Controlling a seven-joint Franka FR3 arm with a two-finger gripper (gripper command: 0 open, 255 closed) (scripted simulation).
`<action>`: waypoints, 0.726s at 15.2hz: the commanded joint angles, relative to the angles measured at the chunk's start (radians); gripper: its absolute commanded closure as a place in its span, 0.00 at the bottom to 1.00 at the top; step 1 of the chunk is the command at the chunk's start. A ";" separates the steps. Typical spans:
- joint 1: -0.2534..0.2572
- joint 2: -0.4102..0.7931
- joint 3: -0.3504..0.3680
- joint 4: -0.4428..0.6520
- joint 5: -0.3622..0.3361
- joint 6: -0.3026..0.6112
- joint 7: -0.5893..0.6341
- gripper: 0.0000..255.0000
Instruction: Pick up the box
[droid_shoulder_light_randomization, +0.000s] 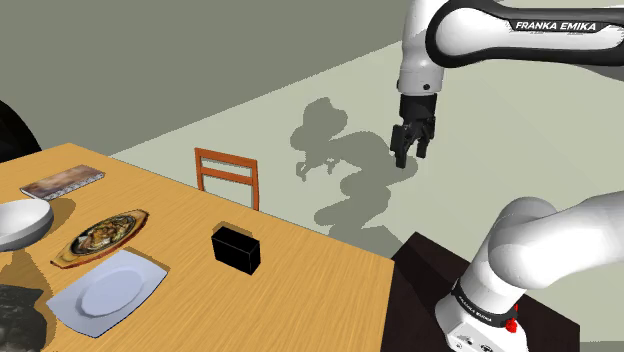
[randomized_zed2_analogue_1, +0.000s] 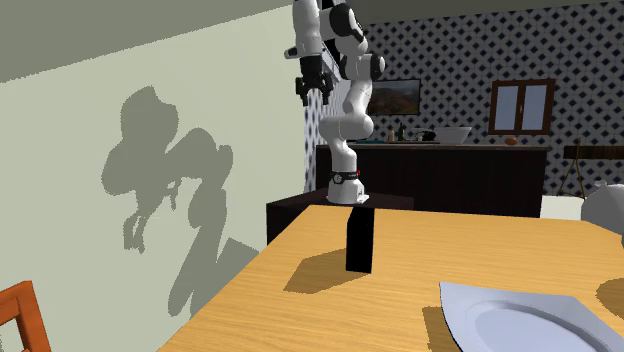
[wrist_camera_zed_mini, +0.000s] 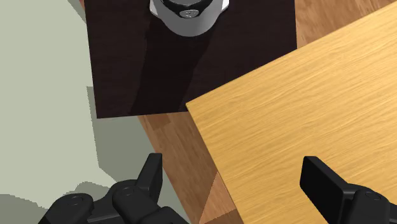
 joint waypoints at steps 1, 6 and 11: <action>0.000 0.000 0.000 0.000 0.000 0.000 0.000 0.00; 0.032 0.105 0.060 -0.030 0.040 0.161 0.034 0.00; 0.059 0.238 0.121 -0.027 0.066 0.318 0.068 0.00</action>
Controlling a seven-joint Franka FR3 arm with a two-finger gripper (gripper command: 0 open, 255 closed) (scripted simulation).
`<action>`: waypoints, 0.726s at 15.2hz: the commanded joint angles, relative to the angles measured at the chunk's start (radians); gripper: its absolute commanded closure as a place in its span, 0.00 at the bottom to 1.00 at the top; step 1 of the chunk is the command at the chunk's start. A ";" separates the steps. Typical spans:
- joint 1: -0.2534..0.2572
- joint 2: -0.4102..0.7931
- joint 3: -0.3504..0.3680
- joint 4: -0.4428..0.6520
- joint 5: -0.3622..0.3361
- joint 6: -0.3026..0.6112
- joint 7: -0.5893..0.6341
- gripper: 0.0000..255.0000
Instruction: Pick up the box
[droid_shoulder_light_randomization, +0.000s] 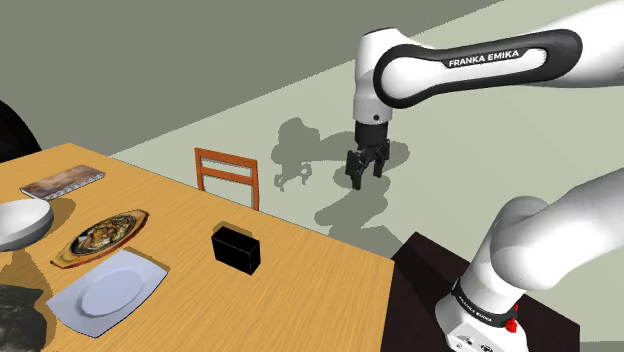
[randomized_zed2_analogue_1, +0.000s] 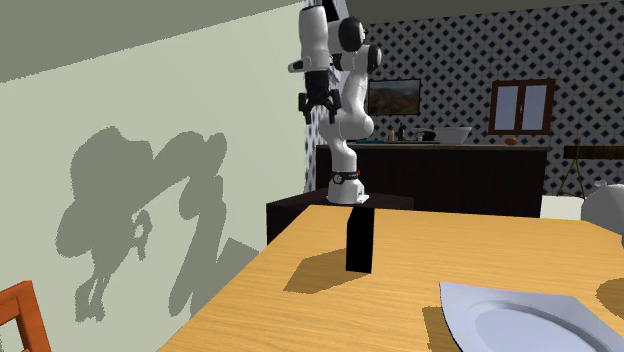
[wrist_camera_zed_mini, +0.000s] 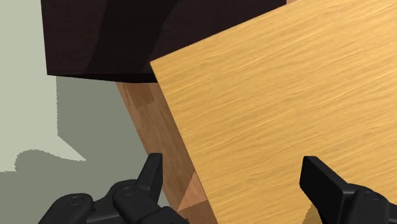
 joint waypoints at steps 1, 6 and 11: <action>0.012 0.056 0.027 0.009 0.010 0.059 0.018 0.00; 0.033 0.213 0.085 0.052 0.010 0.200 0.058 0.00; 0.050 0.384 0.138 0.125 -0.020 0.321 0.108 0.00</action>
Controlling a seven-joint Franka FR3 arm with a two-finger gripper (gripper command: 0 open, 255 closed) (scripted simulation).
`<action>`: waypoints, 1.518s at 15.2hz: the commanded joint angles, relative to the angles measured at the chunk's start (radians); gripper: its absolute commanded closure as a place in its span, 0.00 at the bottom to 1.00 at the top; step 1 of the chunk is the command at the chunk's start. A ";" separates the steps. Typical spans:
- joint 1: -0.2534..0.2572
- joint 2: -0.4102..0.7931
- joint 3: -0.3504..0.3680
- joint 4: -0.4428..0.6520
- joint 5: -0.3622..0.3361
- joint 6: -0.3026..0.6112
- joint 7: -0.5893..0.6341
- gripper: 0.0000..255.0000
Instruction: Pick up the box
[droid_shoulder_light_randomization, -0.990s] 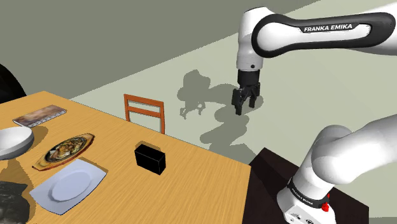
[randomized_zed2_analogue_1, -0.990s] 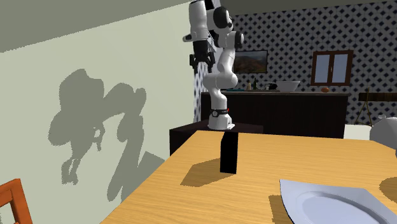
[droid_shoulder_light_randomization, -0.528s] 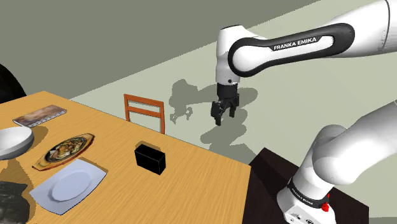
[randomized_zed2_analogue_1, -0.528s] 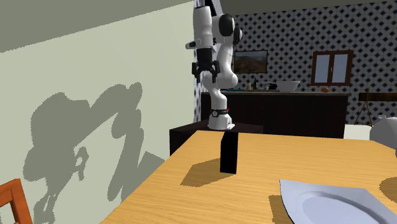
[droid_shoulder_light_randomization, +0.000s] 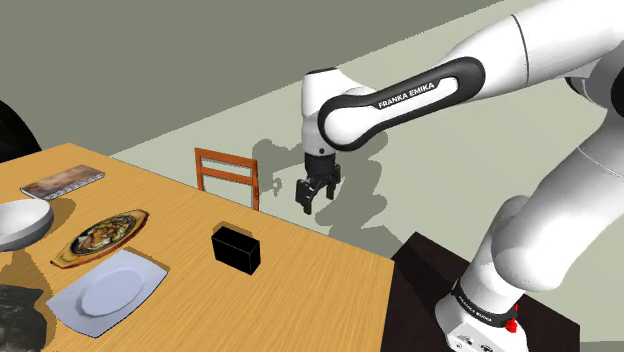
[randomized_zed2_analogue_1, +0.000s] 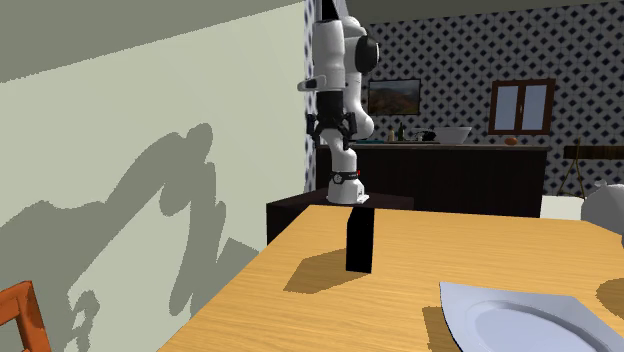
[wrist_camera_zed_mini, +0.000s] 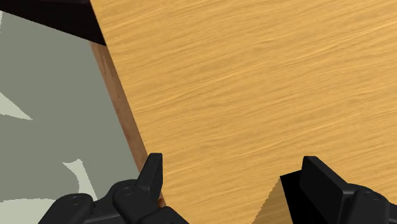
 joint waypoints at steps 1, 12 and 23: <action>0.007 0.079 0.020 0.048 -0.020 0.041 0.024 0.00; 0.090 0.483 0.066 0.331 -0.194 0.188 0.169 0.00; 0.165 0.711 0.043 0.502 -0.292 0.251 0.229 0.00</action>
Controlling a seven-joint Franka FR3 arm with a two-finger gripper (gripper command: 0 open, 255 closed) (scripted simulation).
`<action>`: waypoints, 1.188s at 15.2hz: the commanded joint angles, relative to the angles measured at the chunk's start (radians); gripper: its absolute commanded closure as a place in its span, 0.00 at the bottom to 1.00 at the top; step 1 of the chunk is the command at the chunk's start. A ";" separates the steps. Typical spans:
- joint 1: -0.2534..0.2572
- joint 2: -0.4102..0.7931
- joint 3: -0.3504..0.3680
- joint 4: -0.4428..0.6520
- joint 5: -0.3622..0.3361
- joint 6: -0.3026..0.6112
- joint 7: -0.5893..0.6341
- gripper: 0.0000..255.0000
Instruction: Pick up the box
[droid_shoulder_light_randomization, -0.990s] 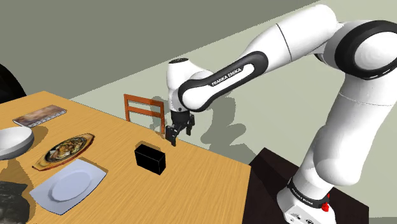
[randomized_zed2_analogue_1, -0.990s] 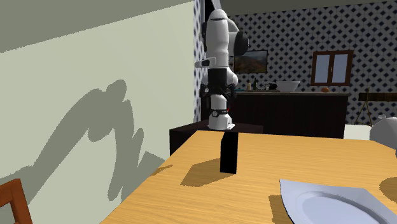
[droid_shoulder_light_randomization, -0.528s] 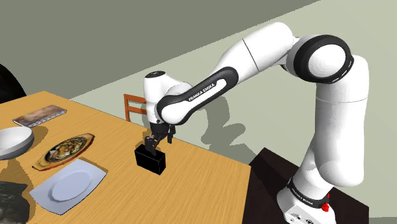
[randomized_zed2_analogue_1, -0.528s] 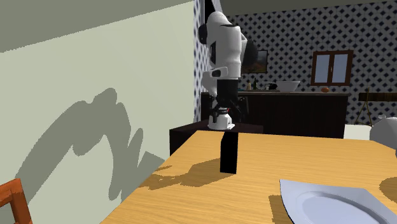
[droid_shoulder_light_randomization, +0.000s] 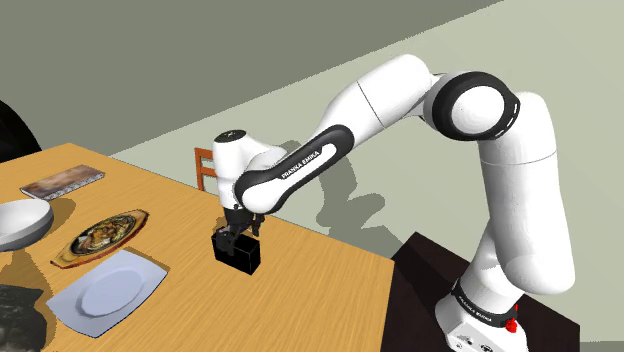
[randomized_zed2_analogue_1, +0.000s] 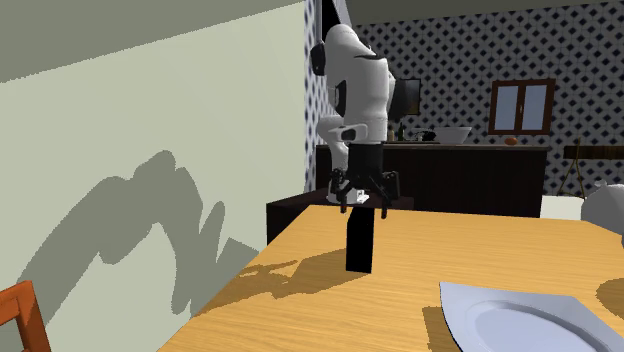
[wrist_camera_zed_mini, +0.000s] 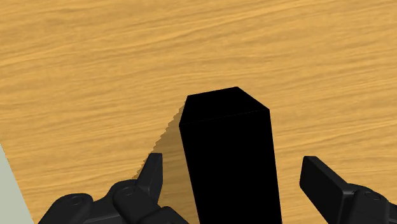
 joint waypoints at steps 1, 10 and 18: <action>0.002 0.018 -0.005 -0.003 -0.007 0.020 0.003 0.00; 0.003 0.030 -0.008 -0.007 -0.012 0.036 0.005 1.00; -0.002 -0.003 0.001 0.002 0.001 -0.004 -0.002 1.00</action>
